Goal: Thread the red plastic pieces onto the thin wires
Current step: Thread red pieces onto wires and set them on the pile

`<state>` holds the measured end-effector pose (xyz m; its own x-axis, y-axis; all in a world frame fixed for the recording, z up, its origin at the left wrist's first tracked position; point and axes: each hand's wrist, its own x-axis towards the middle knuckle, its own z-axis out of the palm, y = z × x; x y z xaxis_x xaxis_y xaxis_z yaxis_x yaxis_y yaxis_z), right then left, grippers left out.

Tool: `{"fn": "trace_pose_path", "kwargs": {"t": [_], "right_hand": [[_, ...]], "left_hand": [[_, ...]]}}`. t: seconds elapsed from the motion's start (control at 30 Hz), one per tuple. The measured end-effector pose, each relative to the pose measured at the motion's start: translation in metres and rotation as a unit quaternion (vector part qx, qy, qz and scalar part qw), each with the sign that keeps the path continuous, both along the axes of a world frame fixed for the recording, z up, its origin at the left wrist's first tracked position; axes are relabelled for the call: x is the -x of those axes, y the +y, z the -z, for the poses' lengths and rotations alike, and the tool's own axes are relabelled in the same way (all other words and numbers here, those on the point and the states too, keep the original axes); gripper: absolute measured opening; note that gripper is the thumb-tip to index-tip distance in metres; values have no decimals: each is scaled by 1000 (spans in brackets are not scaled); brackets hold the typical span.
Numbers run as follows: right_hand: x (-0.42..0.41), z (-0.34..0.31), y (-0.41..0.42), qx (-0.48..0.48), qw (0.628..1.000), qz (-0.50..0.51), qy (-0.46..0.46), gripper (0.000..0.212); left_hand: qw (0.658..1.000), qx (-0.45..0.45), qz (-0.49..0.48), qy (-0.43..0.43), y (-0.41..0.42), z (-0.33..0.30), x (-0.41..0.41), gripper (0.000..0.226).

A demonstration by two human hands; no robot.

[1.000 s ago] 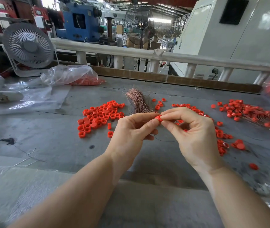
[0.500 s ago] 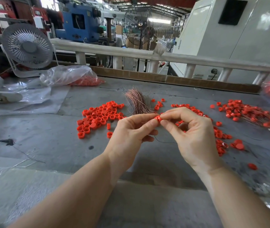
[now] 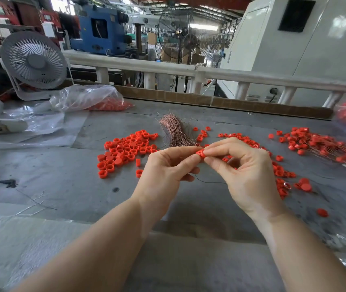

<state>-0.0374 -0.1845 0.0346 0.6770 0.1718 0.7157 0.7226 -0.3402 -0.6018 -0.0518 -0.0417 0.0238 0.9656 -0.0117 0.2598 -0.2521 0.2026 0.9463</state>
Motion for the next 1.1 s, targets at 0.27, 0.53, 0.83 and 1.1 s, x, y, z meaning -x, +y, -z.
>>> {"fn": "trace_pose_path", "kwargs": {"t": [0.27, 0.53, 0.83, 1.1], "right_hand": [[0, 0, 0, 3, 1000, 4, -11, 18], [1, -2, -1, 6, 1000, 3, -1, 20], [0, -1, -1, 11, 1000, -12, 12, 18], [0, 1, 1, 2, 1000, -13, 17, 22]], "left_hand": [[1000, -10, -8, -10, 0, 0, 0, 17], [1000, 3, 13, 10, 1, 0, 0, 18], [1000, -12, 8, 7, 2, 1, 0, 21], [1000, -10, 7, 12, 2, 1, -1, 21]]}}
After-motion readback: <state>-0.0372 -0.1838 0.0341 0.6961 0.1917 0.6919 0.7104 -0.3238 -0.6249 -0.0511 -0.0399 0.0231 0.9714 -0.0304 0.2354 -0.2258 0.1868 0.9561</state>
